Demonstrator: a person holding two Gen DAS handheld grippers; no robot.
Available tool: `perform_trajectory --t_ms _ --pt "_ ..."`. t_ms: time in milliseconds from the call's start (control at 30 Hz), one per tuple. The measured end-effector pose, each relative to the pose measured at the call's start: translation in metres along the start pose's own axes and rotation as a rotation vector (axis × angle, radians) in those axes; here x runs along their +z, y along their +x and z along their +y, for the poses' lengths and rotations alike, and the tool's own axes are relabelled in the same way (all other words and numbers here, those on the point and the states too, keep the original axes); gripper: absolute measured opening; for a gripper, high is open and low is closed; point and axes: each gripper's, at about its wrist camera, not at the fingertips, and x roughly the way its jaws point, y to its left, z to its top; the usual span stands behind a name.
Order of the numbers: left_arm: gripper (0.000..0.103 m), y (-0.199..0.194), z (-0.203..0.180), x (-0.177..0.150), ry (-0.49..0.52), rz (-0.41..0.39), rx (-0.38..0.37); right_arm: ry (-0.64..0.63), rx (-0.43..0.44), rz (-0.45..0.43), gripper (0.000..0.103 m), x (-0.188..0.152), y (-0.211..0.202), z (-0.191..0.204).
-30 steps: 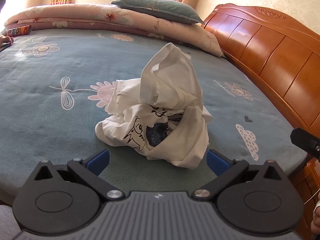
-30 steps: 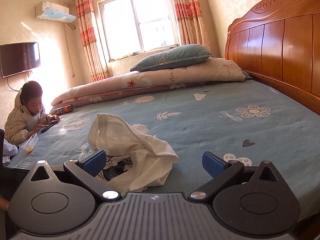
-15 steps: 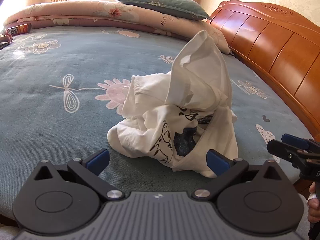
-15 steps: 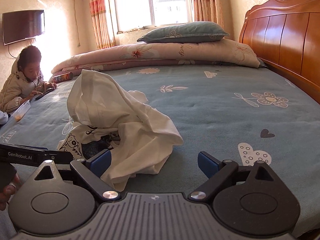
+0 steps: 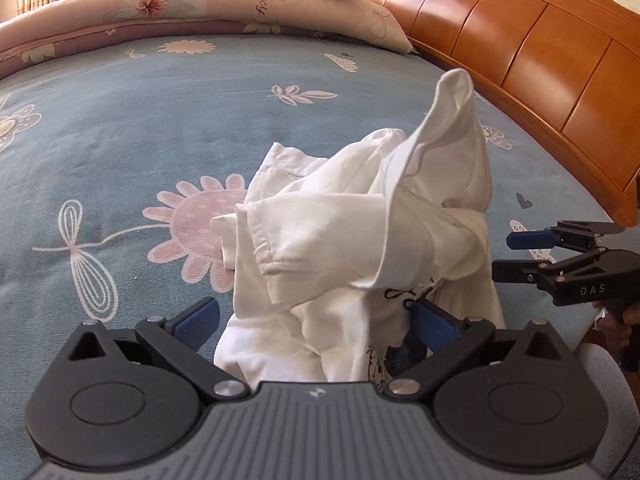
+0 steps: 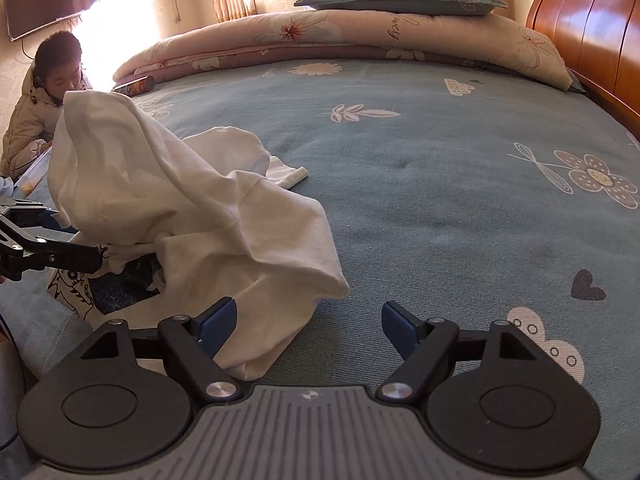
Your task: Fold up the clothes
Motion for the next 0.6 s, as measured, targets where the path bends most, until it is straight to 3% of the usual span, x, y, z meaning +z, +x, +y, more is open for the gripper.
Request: perform_trajectory --t_ms 67,233,300,400,600 --pt "0.099 0.001 -0.003 0.003 0.022 0.044 -0.003 0.022 -0.004 0.032 0.081 0.008 0.001 0.0" --pt "0.089 -0.006 -0.005 0.017 0.064 0.169 -0.01 -0.063 0.008 0.141 0.078 0.043 -0.006 0.021" --pt "0.07 -0.01 -0.003 0.026 0.068 0.235 -0.01 -0.097 -0.008 0.203 0.074 0.062 -0.011 0.033" --pt "0.069 -0.022 0.002 0.039 0.052 0.284 -0.026 -0.127 -0.014 0.258 0.074 0.092 -0.025 0.047" --pt "0.07 -0.052 0.005 0.061 0.118 0.317 -0.063 -0.213 0.022 0.258 0.074 0.141 -0.041 0.081"
